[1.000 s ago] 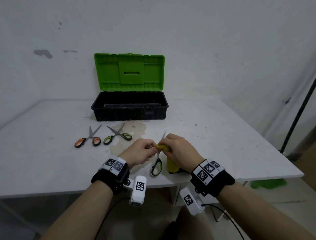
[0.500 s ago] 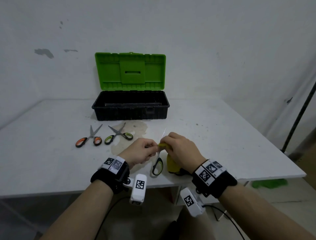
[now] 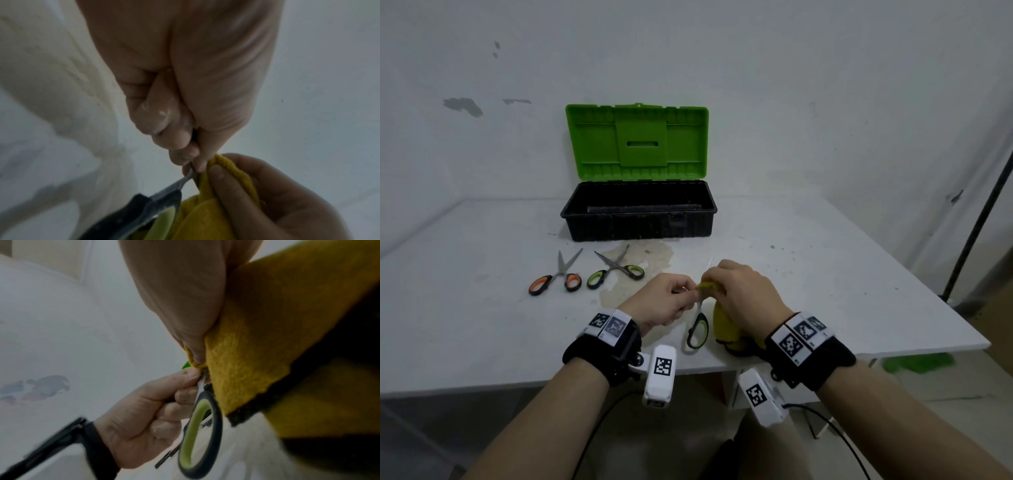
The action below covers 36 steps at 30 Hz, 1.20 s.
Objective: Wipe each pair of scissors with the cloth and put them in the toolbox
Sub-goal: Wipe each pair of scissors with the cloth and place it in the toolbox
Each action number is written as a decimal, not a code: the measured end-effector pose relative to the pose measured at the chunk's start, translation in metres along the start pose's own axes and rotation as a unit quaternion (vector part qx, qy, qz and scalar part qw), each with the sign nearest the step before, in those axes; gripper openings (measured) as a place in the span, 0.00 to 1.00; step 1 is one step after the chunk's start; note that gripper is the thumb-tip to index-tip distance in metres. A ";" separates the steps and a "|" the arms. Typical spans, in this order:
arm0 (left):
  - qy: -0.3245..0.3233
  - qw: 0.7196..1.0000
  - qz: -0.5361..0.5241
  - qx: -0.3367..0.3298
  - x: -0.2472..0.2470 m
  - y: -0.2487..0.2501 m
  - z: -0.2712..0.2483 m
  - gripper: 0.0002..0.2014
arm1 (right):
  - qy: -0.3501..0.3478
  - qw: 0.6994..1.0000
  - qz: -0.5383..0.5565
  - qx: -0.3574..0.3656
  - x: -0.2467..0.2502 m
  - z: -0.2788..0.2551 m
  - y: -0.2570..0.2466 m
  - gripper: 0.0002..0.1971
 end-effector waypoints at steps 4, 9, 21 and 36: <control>-0.020 1.000 0.005 -0.003 -0.007 -0.001 -0.004 0.05 | 0.055 0.996 0.002 -0.072 0.013 0.016 0.022 0.11; 0.011 1.000 0.010 0.014 0.002 -0.008 -0.003 0.06 | 0.064 0.994 0.032 -0.084 0.018 0.018 0.026 0.10; -0.005 1.000 0.018 -0.015 -0.003 -0.002 -0.003 0.06 | 0.067 0.992 -0.012 -0.107 0.020 0.021 0.025 0.11; 0.005 1.000 0.022 -0.015 -0.003 -0.003 -0.004 0.06 | 0.075 0.989 0.002 -0.130 0.019 0.021 0.034 0.11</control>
Point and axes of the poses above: each hand's wrist, its own z-axis towards the middle knuckle, its own x-axis out of the back of the hand, y = z × x, the point moved 10 cm from there along z, towards the middle knuckle, and after that the axes turned 11 degrees about y, right-handed, at the moved point
